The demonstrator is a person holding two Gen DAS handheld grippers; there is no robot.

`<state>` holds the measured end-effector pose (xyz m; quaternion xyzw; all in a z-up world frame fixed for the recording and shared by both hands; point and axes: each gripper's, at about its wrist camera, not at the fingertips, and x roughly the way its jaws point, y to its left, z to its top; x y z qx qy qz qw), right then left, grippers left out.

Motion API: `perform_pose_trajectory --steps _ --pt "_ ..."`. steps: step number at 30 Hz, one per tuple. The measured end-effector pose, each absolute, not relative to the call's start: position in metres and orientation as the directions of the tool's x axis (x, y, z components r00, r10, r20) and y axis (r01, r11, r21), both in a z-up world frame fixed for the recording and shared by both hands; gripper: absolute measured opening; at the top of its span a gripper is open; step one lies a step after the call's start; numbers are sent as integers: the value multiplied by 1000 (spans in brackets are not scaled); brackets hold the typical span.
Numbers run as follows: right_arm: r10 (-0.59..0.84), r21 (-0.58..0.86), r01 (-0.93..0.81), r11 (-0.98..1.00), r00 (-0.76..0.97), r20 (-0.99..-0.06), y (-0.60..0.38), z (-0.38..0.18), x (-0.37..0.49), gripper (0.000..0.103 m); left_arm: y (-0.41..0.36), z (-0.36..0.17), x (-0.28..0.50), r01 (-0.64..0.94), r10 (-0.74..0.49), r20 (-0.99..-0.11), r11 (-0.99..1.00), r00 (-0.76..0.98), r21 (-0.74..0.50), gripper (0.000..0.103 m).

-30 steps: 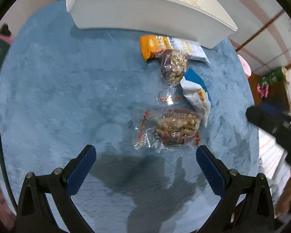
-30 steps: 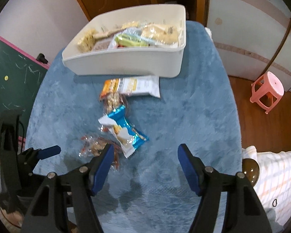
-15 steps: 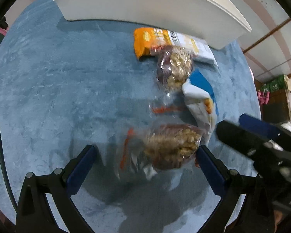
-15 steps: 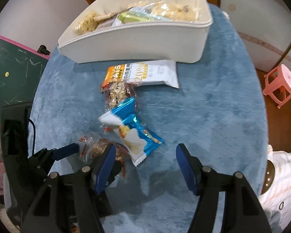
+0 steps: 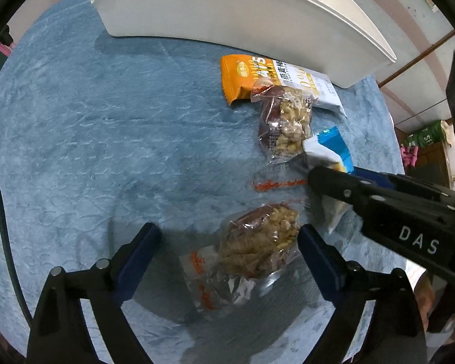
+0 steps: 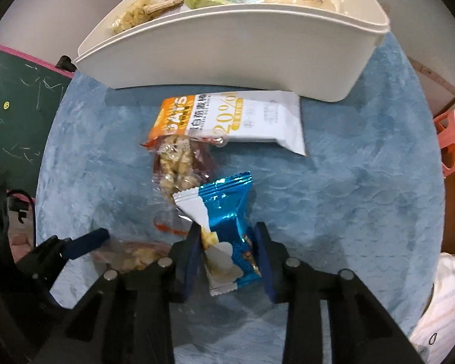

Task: Organize snacks
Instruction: 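Grasp the clear nut bag with the left tool while the right grasps the blue-and-white packet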

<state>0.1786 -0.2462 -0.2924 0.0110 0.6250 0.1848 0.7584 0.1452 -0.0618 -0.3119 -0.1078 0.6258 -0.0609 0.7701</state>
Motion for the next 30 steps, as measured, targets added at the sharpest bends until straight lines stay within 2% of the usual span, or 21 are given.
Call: perform_pose_trajectory --steps 3,10,17,19,20,21,26,27,29,30 --pt "280 240 -231 943 159 -947 -259 -292 175 34 -58 -310 140 -17 -236 -952 970 197 -244 84" --pt "285 262 -148 953 160 -945 -285 -290 157 34 -60 -296 124 36 -257 -949 966 180 -255 57" --pt "299 276 -147 950 174 -938 -286 -281 148 34 -59 -286 114 63 -248 -952 968 176 -241 52" --pt "310 284 -154 946 182 -933 -283 -276 146 34 -58 -281 113 64 -251 -950 968 187 -244 31" --pt "313 286 -160 945 188 -931 -282 -273 145 34 -55 -276 111 66 -265 -945 964 193 -257 24" --pt "318 288 -168 943 195 -928 -280 -269 144 34 -56 -272 110 69 -276 -940 961 201 -267 21" --pt "316 271 -211 939 221 -923 -275 -255 141 34 -46 -269 105 60 -258 -946 966 197 -251 20" --pt "318 273 -210 939 221 -922 -275 -254 141 34 -44 -272 105 43 -275 -945 961 177 -272 24" --pt "321 276 -212 938 219 -921 -276 -254 142 34 -39 -279 104 8 -302 -943 953 141 -304 45" --pt "321 276 -213 937 218 -922 -276 -254 141 34 -36 -281 105 -4 -307 -942 951 136 -311 50"
